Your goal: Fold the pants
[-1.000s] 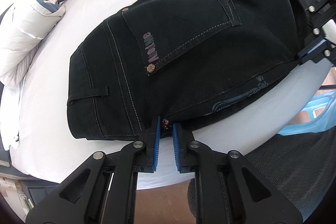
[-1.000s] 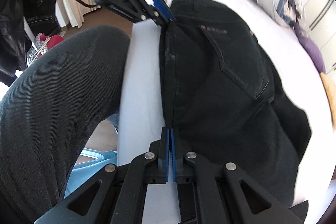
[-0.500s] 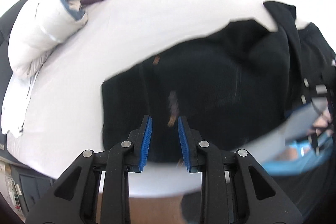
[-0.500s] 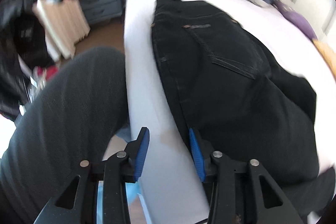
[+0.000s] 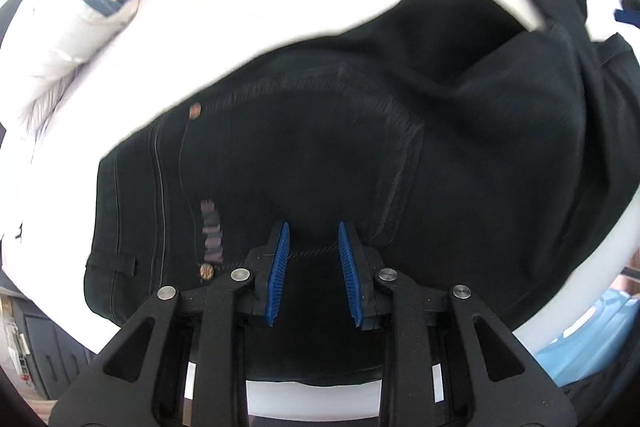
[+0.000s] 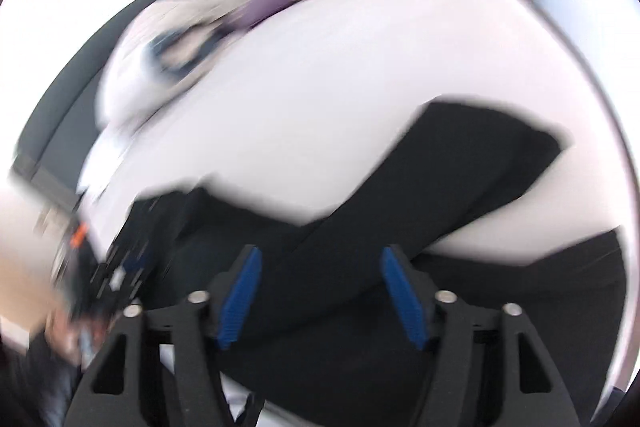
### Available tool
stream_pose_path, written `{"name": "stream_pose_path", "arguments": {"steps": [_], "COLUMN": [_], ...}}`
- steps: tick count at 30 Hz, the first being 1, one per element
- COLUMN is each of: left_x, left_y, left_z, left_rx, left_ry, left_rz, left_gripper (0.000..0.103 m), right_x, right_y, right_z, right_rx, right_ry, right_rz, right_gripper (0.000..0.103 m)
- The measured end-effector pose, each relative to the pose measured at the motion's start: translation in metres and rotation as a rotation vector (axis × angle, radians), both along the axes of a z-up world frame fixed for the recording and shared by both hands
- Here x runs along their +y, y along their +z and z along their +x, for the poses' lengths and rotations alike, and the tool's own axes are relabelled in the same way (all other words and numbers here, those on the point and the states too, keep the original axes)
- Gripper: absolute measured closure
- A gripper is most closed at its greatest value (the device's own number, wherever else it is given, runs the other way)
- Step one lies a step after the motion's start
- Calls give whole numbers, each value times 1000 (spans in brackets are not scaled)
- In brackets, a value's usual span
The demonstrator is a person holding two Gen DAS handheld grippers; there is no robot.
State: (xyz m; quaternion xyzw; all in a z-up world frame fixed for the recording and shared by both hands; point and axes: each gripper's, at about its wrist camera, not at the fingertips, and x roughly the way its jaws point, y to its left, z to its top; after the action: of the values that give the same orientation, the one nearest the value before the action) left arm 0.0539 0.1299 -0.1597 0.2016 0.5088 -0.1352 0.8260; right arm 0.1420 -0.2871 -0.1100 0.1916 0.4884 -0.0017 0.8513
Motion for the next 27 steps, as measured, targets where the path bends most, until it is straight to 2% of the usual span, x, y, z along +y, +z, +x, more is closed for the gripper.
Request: {"name": "stream_pose_path", "arguments": {"steps": [2,5,8,10,14,16,19,21,22,23,24,27], "left_x": [-5,-8,-7,-1,0,17,28,25,27,29,31,34], "left_y": [-1,-21,-21,-20,-25,-29,-25,-24,-24,-24,-23,-19], "left_z": [-7,-5,-10,-1,-2,12,7,6,8,7,7,7], "left_rx": [4,45,49,44,39,32,24,21,19,18,16,14], "left_ry": [-3,14,45,36,39,40,41,44,44,44,44,45], "left_rz": [-9,2,-29,-26,-37,-41,-44,-48,-51,-52,-53,-55], "left_gripper": [78,78,78,78,78,78,78,78,78,78,78,78], "right_x": [-20,-27,-42,-52,-52,-54,-56,-60,-63,-65,-68,-78], "right_y": [3,0,-26,-36,-67,-79,-101,-109,-111,-112,-111,-101], "right_z": [29,68,110,118,156,166,184,185,186,187,187,185], "right_rx": [25,89,244,281,424,479,559,562,558,557,544,499], "right_ry": [-40,-43,-84,-110,-126,-137,-145,-157,-158,-157,-155,-156], "right_rz": [-24,-101,-180,-173,-256,-282,-277,-258,-243,-234,-212,-153], "right_gripper": [31,31,31,31,31,31,31,37,43,57,76,97]}}
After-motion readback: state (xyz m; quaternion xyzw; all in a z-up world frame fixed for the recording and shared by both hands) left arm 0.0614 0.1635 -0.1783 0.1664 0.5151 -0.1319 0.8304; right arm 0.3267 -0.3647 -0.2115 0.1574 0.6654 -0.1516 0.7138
